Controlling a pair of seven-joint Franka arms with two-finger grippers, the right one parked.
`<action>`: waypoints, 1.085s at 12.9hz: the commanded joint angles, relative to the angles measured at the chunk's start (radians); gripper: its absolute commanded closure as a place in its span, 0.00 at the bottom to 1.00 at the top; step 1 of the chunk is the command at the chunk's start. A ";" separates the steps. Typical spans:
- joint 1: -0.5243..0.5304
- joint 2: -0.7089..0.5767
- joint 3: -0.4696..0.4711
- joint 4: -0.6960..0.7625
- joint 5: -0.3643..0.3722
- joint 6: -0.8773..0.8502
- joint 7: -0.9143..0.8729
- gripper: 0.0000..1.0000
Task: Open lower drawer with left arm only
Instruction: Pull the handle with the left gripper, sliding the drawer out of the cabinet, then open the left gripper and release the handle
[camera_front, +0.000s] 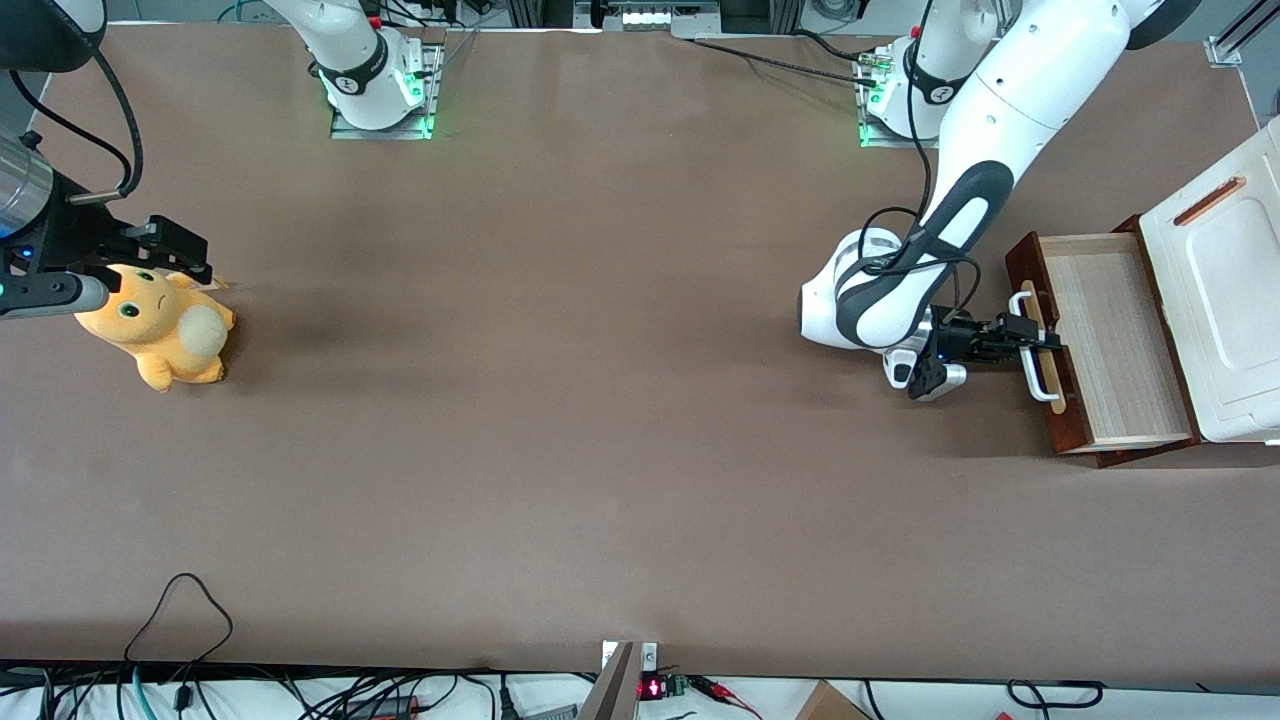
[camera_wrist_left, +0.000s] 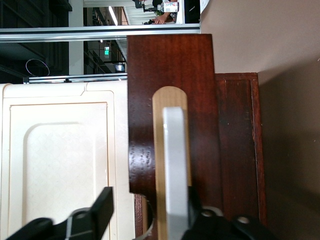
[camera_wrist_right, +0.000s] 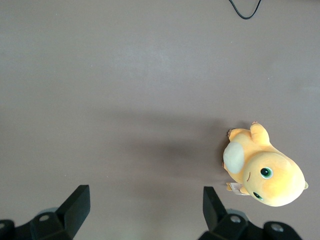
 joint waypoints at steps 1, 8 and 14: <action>-0.006 -0.008 0.004 0.015 0.016 0.024 0.029 0.00; -0.003 -0.101 0.000 0.078 -0.211 0.169 0.106 0.00; 0.060 -0.335 0.003 0.175 -0.688 0.424 0.326 0.00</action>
